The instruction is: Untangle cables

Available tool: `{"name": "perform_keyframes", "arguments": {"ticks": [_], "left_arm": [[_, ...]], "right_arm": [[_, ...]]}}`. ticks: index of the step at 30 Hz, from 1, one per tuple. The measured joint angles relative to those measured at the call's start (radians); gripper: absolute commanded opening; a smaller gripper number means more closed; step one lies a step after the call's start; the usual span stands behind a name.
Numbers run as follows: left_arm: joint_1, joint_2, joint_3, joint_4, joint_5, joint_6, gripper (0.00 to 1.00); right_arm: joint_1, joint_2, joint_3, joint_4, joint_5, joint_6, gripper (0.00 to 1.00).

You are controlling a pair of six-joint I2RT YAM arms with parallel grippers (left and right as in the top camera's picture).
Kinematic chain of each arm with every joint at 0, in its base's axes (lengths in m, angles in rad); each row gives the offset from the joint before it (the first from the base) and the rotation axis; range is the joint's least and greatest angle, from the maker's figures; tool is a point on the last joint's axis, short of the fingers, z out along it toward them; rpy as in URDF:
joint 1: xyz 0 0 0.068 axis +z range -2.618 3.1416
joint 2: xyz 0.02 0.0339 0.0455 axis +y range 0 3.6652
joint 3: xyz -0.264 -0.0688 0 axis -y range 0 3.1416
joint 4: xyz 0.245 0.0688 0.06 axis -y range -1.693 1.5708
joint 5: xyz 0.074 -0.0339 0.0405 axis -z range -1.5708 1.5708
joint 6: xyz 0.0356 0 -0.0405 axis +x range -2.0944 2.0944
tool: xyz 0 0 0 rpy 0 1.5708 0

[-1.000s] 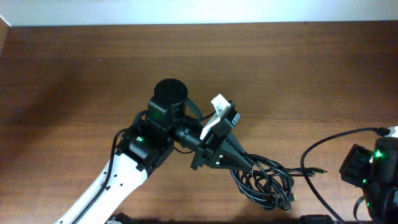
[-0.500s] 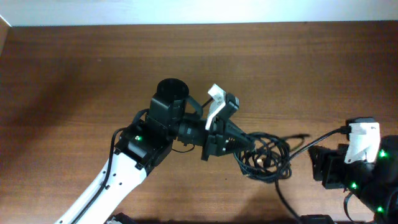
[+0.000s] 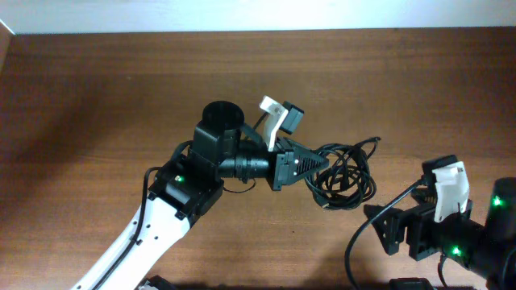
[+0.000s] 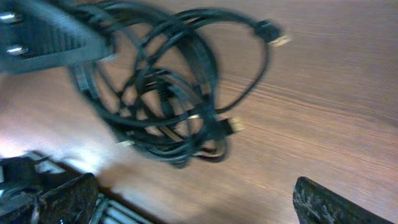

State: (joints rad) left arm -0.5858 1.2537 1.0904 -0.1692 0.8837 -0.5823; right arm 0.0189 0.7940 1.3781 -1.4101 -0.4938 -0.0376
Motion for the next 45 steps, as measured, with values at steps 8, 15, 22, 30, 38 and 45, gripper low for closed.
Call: {"name": "perform_keyframes", "arguments": {"ticks": [8, 15, 22, 30, 38, 45], "left_arm": [[0.0, 0.0, 0.0, 0.061, -0.014, -0.315, 0.0], [-0.003, 0.0, 0.0, 0.061, -0.008, -0.526, 0.0], [-0.049, 0.0, 0.0, 0.135, -0.002, -0.572, 0.0], [-0.065, 0.0, 0.0, 0.286, 0.002, -0.583, 0.0], [-0.069, 0.002, 0.0, 0.286, 0.031, -0.583, 0.0], [-0.08, 0.026, -0.014, 0.436, 0.092, -0.601, 0.0]], "right_arm": [[0.0, 0.0, 0.0, 0.0, -0.113, 0.008, 0.99], [0.0, 0.0, 0.0, -0.003, -0.043, 0.013, 0.99], [0.0, 0.004, 0.0, -0.005, 0.058, 0.012, 0.99], [0.0, 0.076, 0.001, -0.005, 0.084, 0.021, 0.56], [0.001, 0.094, 0.013, 0.0, 0.195, 0.096, 0.53], [0.005, 0.091, 0.03, -0.007, 0.323, 0.221, 0.54]]}}
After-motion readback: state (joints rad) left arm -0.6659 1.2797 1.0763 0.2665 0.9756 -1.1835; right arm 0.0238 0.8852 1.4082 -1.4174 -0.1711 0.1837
